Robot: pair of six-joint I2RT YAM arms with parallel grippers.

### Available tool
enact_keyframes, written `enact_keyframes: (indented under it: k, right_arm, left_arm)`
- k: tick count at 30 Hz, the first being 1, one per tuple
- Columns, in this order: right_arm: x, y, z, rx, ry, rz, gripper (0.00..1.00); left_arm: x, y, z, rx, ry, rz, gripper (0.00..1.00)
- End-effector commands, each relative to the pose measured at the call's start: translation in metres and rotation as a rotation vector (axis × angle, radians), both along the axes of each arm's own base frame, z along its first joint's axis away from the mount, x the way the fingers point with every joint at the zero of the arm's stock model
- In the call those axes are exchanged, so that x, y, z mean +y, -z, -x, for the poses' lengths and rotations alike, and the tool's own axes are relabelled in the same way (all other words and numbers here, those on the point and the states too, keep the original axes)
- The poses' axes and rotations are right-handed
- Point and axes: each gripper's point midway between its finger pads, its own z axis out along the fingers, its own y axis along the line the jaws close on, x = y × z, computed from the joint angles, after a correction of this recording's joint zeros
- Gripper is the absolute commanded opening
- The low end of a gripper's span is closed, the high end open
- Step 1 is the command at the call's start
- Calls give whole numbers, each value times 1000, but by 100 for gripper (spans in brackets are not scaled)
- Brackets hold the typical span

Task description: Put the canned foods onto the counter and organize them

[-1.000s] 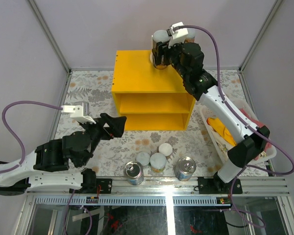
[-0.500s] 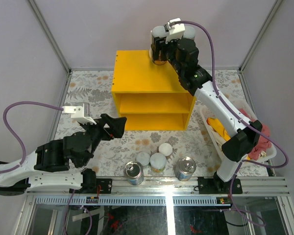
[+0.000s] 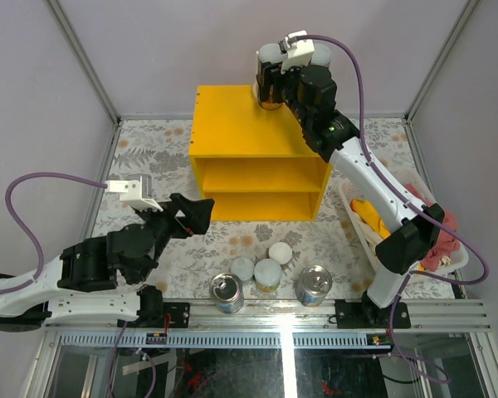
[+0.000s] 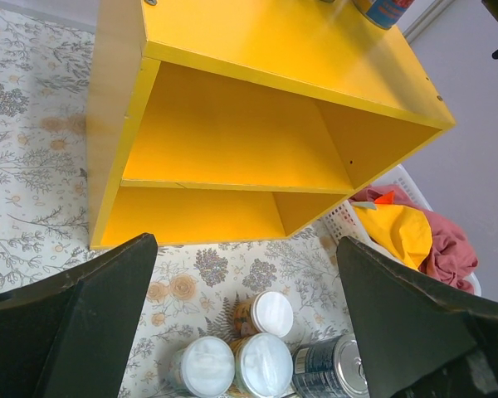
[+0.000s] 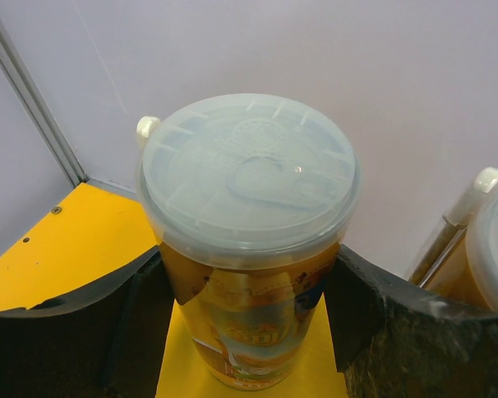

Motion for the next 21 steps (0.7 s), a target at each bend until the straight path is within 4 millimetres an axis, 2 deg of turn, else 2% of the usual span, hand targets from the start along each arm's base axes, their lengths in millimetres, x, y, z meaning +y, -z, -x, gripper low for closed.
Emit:
enact_keyframes:
  k: [1,19,21]
  right_arm:
    - [-14,-39,14,-60,20,-65,68]
    - [-11,-41,27,-54,-17,-65,80]
    - [-9,-38,27,-47,-19,-59,85]
  left_arm:
    - [-3,-4,0,-1,-1,45,90]
    - [-4,-4,1,5,7,58,90]
    - [-4,-4,1,5,7,60,90]
